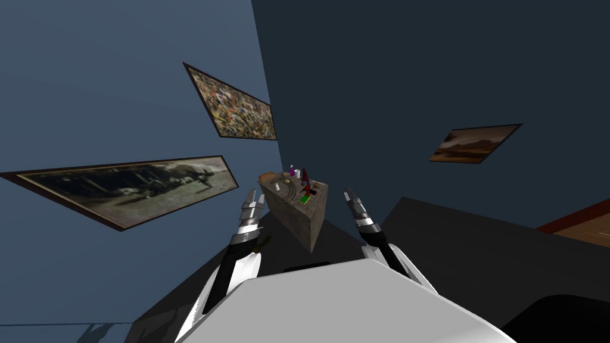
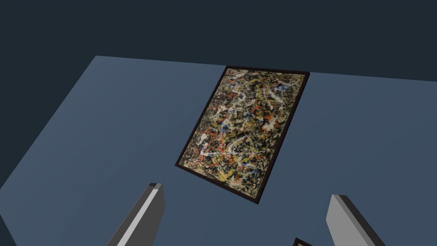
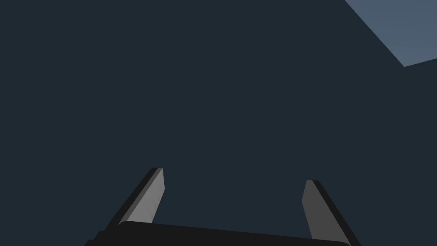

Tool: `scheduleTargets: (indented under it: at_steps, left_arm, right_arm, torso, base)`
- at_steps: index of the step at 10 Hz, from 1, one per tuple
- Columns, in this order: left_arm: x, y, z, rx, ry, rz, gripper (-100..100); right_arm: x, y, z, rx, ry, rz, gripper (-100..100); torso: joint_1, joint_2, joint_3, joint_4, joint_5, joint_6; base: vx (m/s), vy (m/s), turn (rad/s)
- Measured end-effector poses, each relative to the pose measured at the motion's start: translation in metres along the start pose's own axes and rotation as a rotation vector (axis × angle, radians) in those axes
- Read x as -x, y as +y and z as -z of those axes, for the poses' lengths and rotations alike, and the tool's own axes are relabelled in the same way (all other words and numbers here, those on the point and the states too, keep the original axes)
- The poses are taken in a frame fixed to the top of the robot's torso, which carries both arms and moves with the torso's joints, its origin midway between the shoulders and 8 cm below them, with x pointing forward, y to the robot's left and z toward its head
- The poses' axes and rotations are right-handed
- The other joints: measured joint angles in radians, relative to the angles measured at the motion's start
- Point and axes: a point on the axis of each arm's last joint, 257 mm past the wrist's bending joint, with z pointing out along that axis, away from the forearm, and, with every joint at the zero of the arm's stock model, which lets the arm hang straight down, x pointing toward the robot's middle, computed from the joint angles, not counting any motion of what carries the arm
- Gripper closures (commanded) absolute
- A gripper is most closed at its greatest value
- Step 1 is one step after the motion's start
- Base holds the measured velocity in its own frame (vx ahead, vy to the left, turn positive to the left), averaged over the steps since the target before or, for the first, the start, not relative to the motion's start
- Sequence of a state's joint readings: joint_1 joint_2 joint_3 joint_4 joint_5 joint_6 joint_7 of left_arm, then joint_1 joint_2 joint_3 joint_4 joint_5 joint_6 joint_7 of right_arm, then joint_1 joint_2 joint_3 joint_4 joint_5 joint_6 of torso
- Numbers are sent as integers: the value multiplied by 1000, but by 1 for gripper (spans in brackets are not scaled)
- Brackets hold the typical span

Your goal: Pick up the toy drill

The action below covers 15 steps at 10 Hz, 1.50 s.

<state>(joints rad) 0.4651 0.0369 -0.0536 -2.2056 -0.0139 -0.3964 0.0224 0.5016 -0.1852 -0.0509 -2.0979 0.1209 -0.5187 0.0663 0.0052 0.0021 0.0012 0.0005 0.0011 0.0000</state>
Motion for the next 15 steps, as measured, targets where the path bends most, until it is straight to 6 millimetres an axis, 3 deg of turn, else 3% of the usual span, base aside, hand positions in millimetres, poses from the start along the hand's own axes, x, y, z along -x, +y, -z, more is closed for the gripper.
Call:
scheduleTargets:
  at_steps: [13,15]
  left_arm:
    - [0,0,0,0,0,0,0]
    - [0,0,0,0,0,0,0]
  right_arm:
    - [-11,-65,16,10,263,594,-100]
    - [-10,-83,21,21,327,712,-100]
  torso:
    - [-2,-2,-1,0,0,0]
    - [-1,-2,-1,0,0,0]
  base:
    - [-14,59,-14]
    - [-13,71,26]
